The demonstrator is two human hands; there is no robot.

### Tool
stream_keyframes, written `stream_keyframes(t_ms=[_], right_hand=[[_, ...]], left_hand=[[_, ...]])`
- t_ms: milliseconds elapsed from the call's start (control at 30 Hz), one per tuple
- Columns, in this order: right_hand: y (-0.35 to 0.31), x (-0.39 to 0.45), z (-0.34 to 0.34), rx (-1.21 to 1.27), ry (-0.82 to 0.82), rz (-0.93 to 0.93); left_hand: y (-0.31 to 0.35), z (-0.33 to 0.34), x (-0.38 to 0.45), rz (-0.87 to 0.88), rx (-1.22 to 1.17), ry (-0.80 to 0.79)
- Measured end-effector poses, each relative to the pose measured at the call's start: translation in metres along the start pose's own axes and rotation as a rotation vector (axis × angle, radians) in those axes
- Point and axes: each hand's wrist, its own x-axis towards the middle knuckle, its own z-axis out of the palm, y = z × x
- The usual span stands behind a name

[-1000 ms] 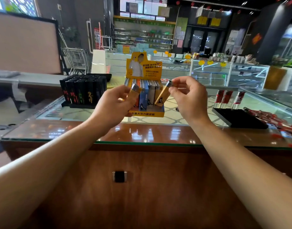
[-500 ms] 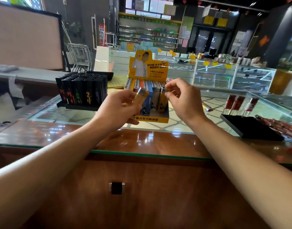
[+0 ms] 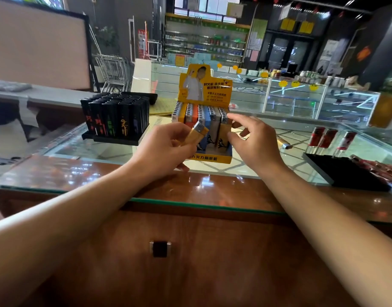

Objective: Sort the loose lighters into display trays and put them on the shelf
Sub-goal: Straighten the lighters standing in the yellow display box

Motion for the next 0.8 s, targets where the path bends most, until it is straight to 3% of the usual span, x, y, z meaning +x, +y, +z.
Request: stream_keyframes(t_ms=[333,500,600,800], right_hand=[[-0.002,0.001,-0.002,-0.016,0.080,-0.044],[-0.016,-0.004,-0.007,0.096,0.119,-0.137],[-0.027,-0.008,-0.008,0.167,0.058,-0.222],[-0.034,-0.010,-0.004,0.221,-0.030,-0.224]], left_hand=[[0.000,0.001,0.000,0.014,0.009,0.010],[-0.003,0.000,0.000,0.038,0.029,0.008],[-0.004,0.000,0.000,0.062,0.064,0.012],[-0.004,0.002,-0.002,0.109,0.148,0.022]])
